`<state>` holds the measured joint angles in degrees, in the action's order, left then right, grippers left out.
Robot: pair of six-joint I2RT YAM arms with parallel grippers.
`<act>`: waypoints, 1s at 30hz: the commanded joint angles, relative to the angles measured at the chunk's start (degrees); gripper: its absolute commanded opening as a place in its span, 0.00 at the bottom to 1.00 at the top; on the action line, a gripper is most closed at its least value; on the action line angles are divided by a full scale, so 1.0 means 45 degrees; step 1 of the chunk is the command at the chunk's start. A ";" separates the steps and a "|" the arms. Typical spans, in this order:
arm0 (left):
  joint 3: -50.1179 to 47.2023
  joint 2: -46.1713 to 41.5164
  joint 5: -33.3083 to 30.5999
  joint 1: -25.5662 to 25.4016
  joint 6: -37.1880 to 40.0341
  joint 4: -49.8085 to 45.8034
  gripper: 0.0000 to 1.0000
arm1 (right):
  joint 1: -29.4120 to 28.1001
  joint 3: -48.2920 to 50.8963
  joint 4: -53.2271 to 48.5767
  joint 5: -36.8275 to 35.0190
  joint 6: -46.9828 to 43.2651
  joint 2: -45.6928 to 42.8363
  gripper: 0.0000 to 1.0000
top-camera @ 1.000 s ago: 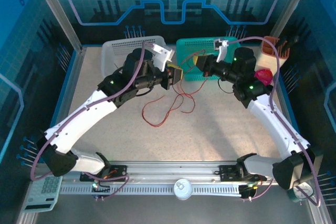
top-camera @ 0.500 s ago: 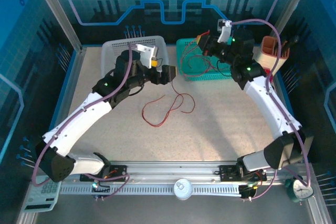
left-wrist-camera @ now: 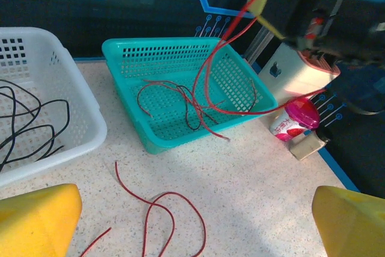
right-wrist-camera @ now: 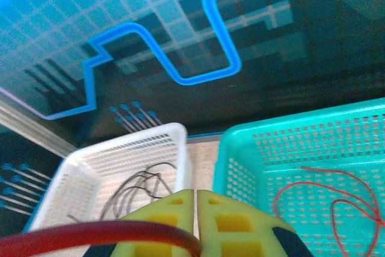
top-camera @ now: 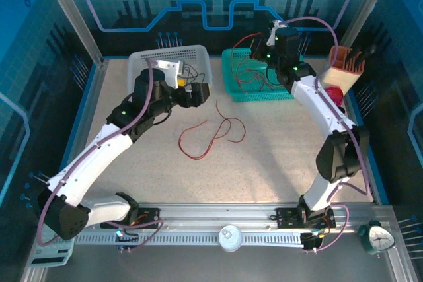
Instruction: Untangle the cables
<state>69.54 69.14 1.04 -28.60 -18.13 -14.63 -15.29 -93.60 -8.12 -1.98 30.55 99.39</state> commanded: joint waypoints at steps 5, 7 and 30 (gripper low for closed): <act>-0.0467 -0.0792 0.0061 0.0058 -0.0379 0.0166 0.99 | 0.0545 -0.1916 -0.0144 -0.2157 -0.1232 0.1773 0.00; -0.0525 -0.0963 0.0099 0.0057 -0.0371 0.0147 0.99 | 0.0580 -0.2360 -0.0208 -0.2636 -0.1631 0.2264 0.00; -0.0795 -0.1594 0.0741 0.0047 -0.0753 -0.0071 0.99 | 0.1057 -0.4364 -0.2132 -0.2447 -0.2836 0.6590 0.08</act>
<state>66.19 63.29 2.87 -28.60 -20.75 -14.70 -10.46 -116.22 -18.37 -15.33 17.52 129.93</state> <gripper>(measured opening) 0.992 0.079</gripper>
